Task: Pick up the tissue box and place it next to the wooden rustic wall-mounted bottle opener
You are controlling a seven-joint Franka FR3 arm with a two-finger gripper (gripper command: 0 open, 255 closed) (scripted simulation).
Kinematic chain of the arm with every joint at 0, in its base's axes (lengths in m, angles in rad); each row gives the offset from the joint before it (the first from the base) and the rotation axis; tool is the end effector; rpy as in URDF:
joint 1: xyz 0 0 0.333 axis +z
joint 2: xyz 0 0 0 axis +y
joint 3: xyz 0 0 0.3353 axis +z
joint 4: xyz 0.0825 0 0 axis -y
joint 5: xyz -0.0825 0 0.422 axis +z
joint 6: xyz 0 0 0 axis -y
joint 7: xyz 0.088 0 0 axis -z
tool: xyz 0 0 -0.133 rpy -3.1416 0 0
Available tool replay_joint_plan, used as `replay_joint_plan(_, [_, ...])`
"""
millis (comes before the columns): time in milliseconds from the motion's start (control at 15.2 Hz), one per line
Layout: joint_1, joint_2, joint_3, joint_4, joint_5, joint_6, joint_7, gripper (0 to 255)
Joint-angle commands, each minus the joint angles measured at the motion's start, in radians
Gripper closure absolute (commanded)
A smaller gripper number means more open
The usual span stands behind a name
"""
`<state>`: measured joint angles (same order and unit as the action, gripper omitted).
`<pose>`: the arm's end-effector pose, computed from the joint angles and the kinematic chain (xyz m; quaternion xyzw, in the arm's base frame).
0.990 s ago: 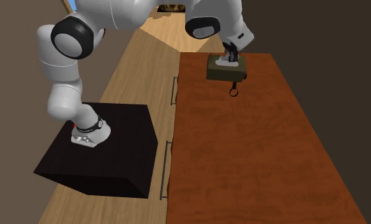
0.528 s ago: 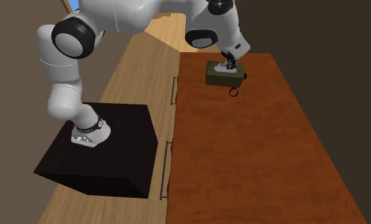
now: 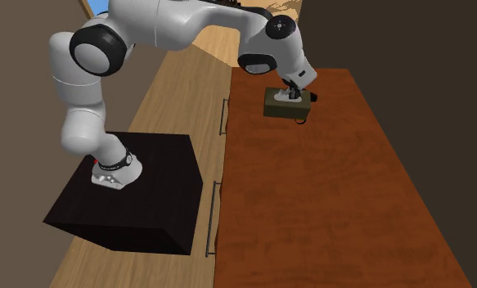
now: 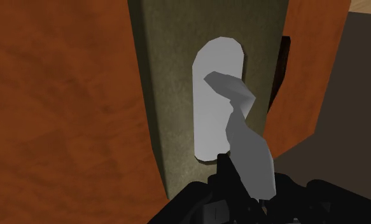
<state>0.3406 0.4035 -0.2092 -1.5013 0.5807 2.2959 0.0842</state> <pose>0.7531 0.1463 0.4693 -0.9523 0.1056 -0.1701 0.2303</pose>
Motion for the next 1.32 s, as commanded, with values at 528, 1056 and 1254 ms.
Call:
replay_joint_plan(528, [-0.006, 0.033, 0.022, -0.078, 0.052, 0.101, -0.070, 255])
replay_joint_plan(1056, [-0.017, 0.073, 0.045, -0.119, 0.101, 0.174, -0.129, 255])
replay_joint_plan(1254, [-0.022, 0.090, 0.055, -0.130, 0.120, 0.199, -0.153, 255])
